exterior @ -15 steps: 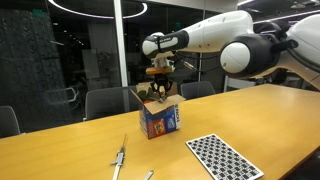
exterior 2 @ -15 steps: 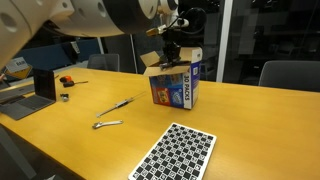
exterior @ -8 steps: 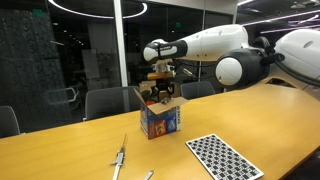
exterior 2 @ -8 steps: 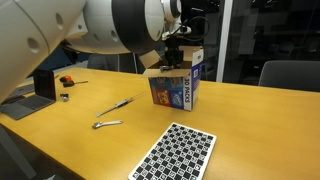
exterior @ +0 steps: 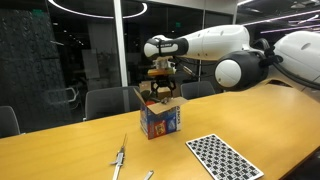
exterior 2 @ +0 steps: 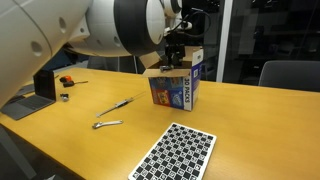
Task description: Put the tool inside the box.
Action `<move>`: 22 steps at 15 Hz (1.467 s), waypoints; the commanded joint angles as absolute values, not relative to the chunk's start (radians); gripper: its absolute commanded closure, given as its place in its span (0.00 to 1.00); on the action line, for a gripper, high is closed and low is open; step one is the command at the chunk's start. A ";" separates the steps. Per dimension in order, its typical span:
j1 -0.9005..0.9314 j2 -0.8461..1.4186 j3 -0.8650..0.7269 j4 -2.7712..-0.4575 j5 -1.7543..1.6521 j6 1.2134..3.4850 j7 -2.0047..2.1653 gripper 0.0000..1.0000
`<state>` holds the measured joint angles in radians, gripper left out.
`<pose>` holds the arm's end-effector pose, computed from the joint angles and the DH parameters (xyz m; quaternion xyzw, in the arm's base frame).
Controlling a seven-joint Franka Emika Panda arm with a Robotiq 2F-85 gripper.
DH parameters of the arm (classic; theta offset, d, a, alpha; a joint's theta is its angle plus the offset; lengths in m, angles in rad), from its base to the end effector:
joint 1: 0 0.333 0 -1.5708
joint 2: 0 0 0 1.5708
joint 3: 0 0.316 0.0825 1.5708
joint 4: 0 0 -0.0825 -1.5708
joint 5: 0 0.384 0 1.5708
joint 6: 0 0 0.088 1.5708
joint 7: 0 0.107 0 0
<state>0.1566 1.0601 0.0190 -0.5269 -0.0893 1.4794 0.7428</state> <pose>0.7684 0.1176 0.3763 0.9563 -0.2851 -0.0323 0.0562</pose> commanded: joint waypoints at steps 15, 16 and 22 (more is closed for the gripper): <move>0.274 0.712 -0.066 -0.423 -0.195 0.995 0.301 0.00; 0.284 0.697 -0.068 -0.423 -0.204 1.020 0.283 0.00; 0.274 0.675 -0.047 -0.422 -0.163 1.062 0.291 0.00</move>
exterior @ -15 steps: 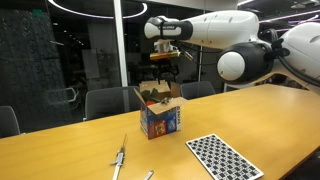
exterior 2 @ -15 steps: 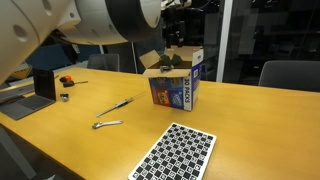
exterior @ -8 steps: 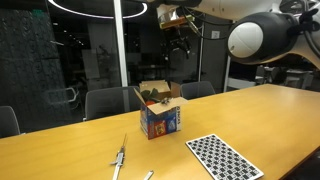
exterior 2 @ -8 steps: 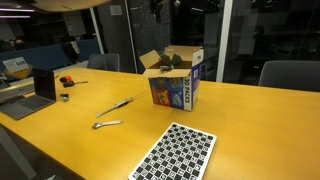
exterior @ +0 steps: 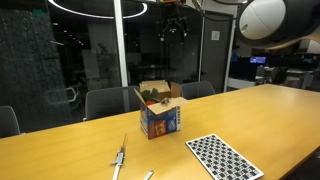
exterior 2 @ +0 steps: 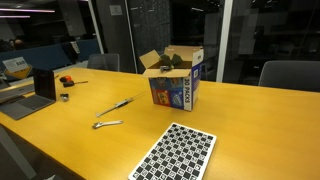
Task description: Put the tool inside the box.
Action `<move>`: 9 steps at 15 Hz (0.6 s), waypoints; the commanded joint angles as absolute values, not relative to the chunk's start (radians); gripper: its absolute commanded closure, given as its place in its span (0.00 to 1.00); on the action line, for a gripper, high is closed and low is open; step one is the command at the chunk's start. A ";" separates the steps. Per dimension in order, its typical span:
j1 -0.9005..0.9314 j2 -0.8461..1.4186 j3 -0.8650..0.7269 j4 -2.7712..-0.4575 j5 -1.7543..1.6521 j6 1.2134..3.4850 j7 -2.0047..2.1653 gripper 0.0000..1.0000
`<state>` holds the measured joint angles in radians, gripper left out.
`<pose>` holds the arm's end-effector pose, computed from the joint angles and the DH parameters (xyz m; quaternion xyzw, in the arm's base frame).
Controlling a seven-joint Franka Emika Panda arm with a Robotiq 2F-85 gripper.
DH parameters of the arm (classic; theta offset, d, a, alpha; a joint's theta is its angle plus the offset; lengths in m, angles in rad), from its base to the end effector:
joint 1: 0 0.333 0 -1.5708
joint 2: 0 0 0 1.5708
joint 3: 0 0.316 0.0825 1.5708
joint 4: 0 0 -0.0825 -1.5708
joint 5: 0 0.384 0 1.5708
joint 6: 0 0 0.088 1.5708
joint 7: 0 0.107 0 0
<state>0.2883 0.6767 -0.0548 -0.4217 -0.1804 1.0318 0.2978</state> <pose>0.6299 0.1443 0.6664 0.9924 -0.0702 -0.0051 0.1009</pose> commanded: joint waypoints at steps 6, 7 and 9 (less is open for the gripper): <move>0.247 0.701 -0.046 -0.463 -0.149 1.039 0.289 0.00; 0.241 0.710 -0.044 -0.460 -0.143 1.032 0.293 0.00; 0.234 0.765 -0.051 -0.390 -0.145 0.976 0.305 0.00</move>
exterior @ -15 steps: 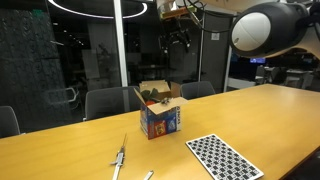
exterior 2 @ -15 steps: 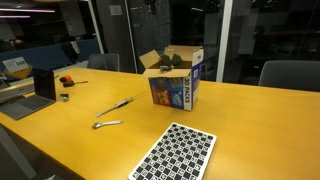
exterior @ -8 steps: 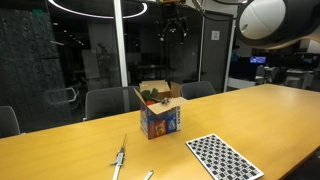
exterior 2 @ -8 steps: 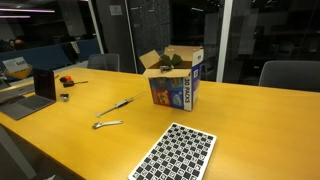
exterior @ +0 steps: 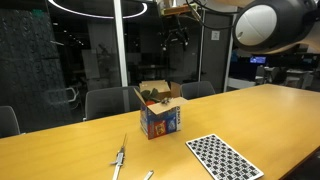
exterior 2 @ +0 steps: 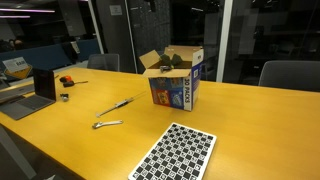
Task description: Put the tool inside the box.
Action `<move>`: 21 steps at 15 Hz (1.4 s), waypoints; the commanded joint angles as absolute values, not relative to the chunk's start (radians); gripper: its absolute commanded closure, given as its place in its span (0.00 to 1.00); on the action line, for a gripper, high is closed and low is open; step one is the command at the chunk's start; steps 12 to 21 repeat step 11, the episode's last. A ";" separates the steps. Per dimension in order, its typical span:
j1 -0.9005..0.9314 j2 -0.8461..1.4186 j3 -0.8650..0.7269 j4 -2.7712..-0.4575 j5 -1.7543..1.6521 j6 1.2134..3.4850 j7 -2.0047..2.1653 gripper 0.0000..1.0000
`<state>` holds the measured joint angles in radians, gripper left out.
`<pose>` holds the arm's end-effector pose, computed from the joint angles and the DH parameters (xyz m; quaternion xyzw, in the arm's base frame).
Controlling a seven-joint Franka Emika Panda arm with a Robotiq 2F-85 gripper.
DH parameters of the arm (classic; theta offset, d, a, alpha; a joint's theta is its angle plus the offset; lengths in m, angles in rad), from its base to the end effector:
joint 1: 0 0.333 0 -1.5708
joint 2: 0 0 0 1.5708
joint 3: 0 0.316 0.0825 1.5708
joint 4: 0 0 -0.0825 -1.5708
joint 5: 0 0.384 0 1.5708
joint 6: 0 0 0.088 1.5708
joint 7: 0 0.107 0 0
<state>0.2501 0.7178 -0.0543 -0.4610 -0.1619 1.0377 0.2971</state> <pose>0.6525 0.1266 0.6241 0.9902 -0.0809 -0.0445 0.1046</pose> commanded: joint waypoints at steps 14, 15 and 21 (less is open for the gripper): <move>0.244 0.740 -0.057 -0.459 -0.160 1.019 0.296 0.00; 0.244 0.740 -0.057 -0.459 -0.160 1.019 0.296 0.00; 0.244 0.740 -0.057 -0.459 -0.160 1.019 0.296 0.00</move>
